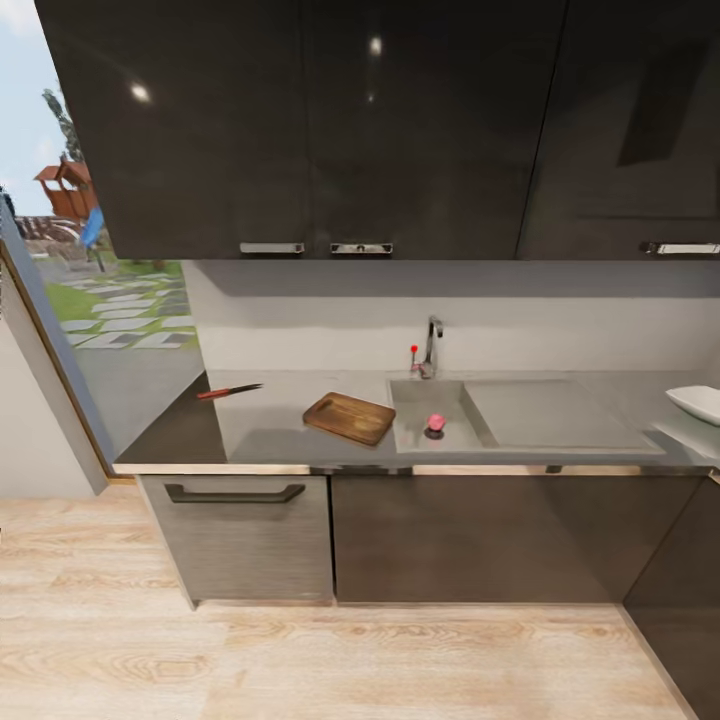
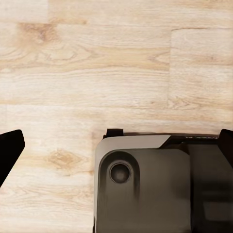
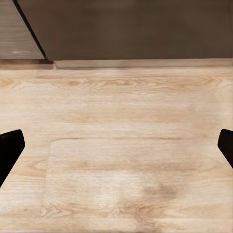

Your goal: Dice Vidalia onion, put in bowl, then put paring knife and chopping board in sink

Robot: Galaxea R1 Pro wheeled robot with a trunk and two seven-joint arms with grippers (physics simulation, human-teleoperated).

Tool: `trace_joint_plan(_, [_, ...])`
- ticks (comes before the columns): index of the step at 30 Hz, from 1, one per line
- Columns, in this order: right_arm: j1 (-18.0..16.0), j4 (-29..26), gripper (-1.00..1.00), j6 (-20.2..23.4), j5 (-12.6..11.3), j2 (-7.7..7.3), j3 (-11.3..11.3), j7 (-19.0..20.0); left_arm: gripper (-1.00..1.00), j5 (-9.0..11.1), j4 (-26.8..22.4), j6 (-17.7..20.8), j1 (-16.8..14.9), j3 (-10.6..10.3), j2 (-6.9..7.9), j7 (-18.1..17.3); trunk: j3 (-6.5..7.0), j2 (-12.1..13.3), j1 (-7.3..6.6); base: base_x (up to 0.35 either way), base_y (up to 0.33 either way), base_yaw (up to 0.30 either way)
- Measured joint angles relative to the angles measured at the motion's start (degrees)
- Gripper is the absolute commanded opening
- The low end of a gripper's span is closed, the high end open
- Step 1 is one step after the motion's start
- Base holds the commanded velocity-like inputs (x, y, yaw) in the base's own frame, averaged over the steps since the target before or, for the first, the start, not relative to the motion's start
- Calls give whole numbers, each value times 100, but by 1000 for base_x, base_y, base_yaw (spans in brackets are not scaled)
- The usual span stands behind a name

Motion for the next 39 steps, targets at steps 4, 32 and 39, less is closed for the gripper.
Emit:
trace_joint_plan(4, [-1,2,100,0,2,-4,-2,-2,100,0,0,-2,0,-3,0,0,-6,0,0,0,0,102])
trace_joint_plan(32, [0,-2767,100,433,-1,2,-18,-699,100,-8,17,-8,0,-16,-4,-2,-9,0,0,0,0,4])
trace_joint_plan(39, [0,-4096,100,1658,-5,7,-16,-790,100,-8,23,-8,0,-17,0,-4,-9,0,0,0,0,0])
